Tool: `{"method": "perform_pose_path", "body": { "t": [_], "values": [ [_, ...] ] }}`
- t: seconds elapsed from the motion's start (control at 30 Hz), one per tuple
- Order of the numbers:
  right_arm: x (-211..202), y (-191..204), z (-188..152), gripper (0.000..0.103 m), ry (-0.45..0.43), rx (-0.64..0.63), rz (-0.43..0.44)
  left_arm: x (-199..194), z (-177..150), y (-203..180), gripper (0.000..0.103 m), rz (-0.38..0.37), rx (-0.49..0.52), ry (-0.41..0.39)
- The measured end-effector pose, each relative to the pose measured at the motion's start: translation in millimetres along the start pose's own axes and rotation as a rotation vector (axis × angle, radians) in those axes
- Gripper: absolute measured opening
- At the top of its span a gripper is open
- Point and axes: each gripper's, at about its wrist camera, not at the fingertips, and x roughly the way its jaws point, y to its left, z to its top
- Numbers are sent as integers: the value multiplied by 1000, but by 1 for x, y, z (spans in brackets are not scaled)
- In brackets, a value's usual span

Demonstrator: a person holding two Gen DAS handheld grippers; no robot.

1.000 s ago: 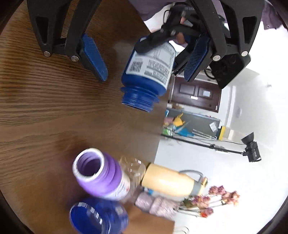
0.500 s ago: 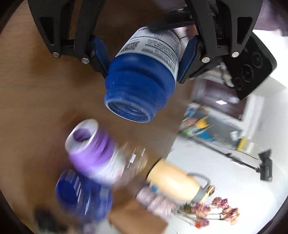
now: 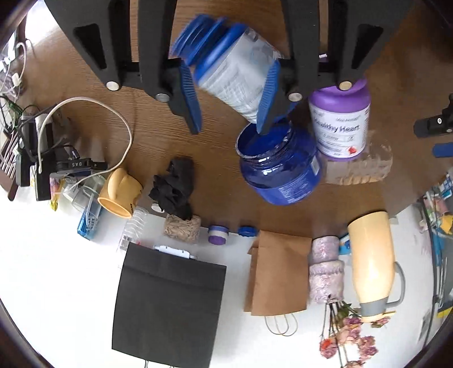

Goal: Flip cup upright
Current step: 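Lower the upright bottle onto the table with the right gripper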

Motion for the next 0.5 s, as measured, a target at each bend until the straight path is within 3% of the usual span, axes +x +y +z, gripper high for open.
{"method": "perform_pose_path", "body": {
  "t": [0.27,0.5],
  "values": [
    [10,-28,-11,43,25,112,108,5,-3,-4,89,13,5,19],
    [8,-30,-12,43,34,116,127,-2,-9,-5,92,5,6,16]
  ]
}}
